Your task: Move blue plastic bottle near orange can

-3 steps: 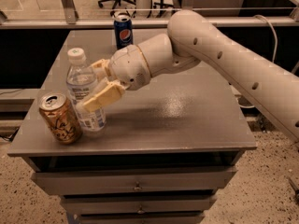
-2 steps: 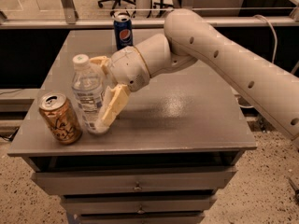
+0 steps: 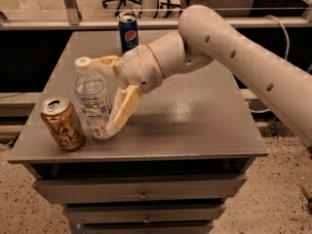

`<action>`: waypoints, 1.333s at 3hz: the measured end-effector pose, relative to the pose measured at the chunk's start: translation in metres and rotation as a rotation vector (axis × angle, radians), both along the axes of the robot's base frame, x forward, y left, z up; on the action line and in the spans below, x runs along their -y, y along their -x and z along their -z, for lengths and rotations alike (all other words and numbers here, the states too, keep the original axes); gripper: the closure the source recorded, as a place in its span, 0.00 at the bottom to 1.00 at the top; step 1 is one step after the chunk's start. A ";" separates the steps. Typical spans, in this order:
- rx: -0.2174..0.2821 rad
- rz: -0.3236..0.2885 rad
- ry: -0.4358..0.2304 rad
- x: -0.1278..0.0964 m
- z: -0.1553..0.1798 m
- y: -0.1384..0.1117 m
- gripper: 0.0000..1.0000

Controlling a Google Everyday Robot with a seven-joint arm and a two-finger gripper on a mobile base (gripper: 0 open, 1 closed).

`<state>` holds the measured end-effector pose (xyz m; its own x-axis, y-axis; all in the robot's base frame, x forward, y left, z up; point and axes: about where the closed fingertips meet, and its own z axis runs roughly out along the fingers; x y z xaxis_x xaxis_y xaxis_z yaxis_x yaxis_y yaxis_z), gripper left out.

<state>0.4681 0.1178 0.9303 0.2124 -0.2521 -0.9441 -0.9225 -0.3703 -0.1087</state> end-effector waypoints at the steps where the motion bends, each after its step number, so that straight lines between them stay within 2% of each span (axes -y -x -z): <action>1: 0.005 0.092 0.000 0.042 -0.018 -0.022 0.00; 2: 0.014 0.239 -0.012 0.104 -0.045 -0.050 0.00; 3: 0.050 0.465 -0.048 0.174 -0.071 -0.070 0.00; 4: 0.052 0.476 -0.050 0.177 -0.071 -0.071 0.00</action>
Offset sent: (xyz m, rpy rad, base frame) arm 0.0908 -0.2071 0.0820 0.0323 -0.0267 -0.4674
